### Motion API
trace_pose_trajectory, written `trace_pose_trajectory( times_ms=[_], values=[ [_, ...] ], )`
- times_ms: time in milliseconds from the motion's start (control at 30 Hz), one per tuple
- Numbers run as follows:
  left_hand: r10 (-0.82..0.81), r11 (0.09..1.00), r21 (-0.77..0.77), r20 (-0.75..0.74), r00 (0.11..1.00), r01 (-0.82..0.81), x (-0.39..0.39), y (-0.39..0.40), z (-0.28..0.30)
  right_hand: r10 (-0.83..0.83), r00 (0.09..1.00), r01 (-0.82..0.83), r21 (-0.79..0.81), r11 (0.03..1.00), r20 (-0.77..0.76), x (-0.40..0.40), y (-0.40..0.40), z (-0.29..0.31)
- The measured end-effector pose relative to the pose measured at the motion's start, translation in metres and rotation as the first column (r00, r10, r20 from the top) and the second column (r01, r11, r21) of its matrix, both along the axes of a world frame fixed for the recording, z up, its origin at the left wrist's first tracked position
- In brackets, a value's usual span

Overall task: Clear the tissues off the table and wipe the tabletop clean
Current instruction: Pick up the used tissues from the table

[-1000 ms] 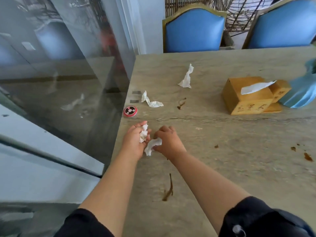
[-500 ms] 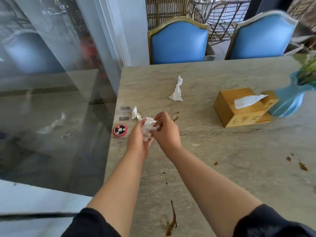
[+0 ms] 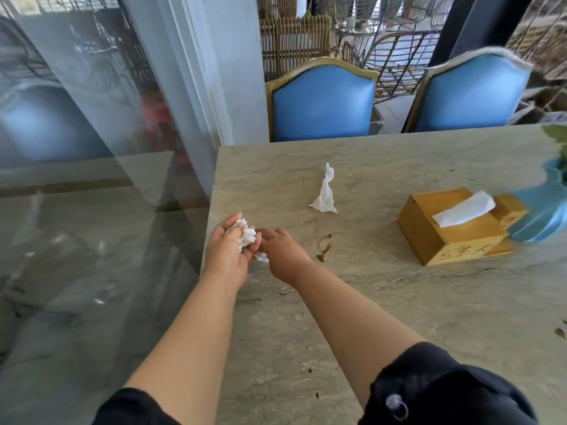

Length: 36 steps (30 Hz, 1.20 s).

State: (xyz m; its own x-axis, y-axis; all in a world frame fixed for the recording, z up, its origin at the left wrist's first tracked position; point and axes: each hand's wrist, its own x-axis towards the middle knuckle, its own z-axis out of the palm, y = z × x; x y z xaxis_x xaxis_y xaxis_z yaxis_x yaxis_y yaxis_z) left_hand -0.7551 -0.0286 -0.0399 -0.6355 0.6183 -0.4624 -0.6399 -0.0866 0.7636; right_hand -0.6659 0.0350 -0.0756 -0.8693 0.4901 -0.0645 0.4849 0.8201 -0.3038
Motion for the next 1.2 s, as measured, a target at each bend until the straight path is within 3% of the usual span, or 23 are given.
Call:
trace_pose_trajectory(
  times_ms=[67,167,233,300,400,467,633,700,767,900,1067,1133,1200],
  values=[
    [-0.004,1.0,0.007,-0.01,1.0,0.004,-0.001,0.005,0.002,0.059,0.996,-0.061,0.021,0.998,0.06,-0.005,0.005,-0.004],
    [-0.038,0.999,0.005,-0.069,0.997,0.039,-0.004,0.009,0.002,-0.135,0.987,0.122,-0.138,0.983,-0.088,0.002,0.01,-0.007],
    [-0.082,0.996,-0.029,-0.121,0.989,0.079,-0.004,0.011,0.001,-0.359,0.906,0.287,-0.295,0.911,-0.225,0.016,0.012,-0.001],
    [-0.138,0.99,-0.065,-0.18,0.974,0.128,-0.003,0.015,-0.002,-0.535,0.767,0.38,-0.42,0.824,-0.355,0.031,0.015,0.013],
    [-0.202,0.976,-0.129,-0.218,0.955,0.177,0.003,0.026,-0.006,-0.675,0.616,0.402,-0.575,0.713,-0.406,0.047,0.024,0.037],
    [-0.231,0.97,-0.11,-0.173,0.957,0.215,0.012,0.036,-0.007,-0.701,0.587,0.379,-0.627,0.68,-0.405,0.054,0.031,0.05],
    [-0.314,0.945,0.136,0.124,0.941,0.297,0.041,0.065,-0.002,-0.682,0.605,0.428,-0.554,0.714,-0.412,0.065,0.048,0.062],
    [-0.345,0.933,0.145,0.092,0.934,0.331,0.048,0.076,-0.007,-0.664,0.631,0.432,-0.528,0.731,-0.402,0.068,0.058,0.058],
    [-0.331,0.942,0.06,0.003,0.944,0.33,0.051,0.088,-0.014,-0.651,0.661,0.422,-0.533,0.734,-0.373,0.072,0.071,0.052],
    [-0.257,0.966,-0.01,-0.062,0.965,0.257,0.046,0.109,-0.02,-0.689,0.635,0.518,-0.468,0.716,-0.35,0.076,0.109,0.033],
    [-0.211,0.976,-0.064,-0.067,0.975,0.207,0.042,0.126,-0.026,-0.496,0.866,0.466,-0.255,0.847,-0.067,0.065,0.154,0.012],
    [-0.205,0.977,-0.07,-0.075,0.976,0.2,0.042,0.129,-0.028,-0.419,0.907,0.418,-0.16,0.894,0.029,0.059,0.163,0.004],
    [-0.219,0.974,-0.081,-0.088,0.972,0.212,0.043,0.128,-0.029,-0.416,0.909,0.415,-0.084,0.906,0.008,0.058,0.165,-0.002]
  ],
)
